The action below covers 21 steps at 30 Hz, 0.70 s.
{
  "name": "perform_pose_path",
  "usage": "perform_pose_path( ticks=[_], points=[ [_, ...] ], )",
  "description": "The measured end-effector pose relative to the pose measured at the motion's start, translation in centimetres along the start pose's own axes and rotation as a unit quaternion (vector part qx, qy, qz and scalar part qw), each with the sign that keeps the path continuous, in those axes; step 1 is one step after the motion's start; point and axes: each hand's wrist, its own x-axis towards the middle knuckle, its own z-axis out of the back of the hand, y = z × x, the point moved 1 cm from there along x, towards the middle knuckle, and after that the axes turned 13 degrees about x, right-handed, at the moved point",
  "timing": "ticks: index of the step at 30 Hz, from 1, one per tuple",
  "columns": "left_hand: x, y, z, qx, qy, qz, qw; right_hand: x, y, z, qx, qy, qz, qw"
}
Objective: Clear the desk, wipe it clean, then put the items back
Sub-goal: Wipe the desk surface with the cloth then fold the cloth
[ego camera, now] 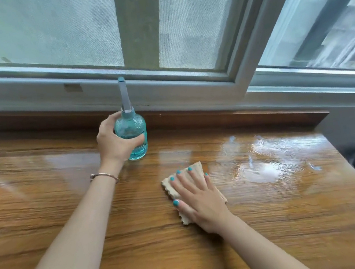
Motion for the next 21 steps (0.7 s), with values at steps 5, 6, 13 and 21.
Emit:
perform_pose_path(
  ticks=[5, 6, 13, 21],
  points=[
    [-1.4, 0.1, -1.1, 0.030, 0.022, -0.030, 0.999, 0.3, 0.3, 0.3, 0.026, 0.003, -0.025, 0.999],
    [-2.8, 0.4, -1.4, 0.077, 0.026, -0.023, 0.996, 0.7, 0.3, 0.3, 0.023, 0.000, -0.034, 0.999],
    [-13.1, 0.9, -3.7, 0.320, 0.147, 0.025, 0.936, 12.1, -2.6, 3.1, 0.040, -0.062, -0.130, 0.989],
    [-15.5, 0.0, -5.3, 0.423, 0.172, -0.005, 0.890, 7.7, -1.7, 0.7, 0.038, -0.070, -0.113, 0.990]
  ],
)
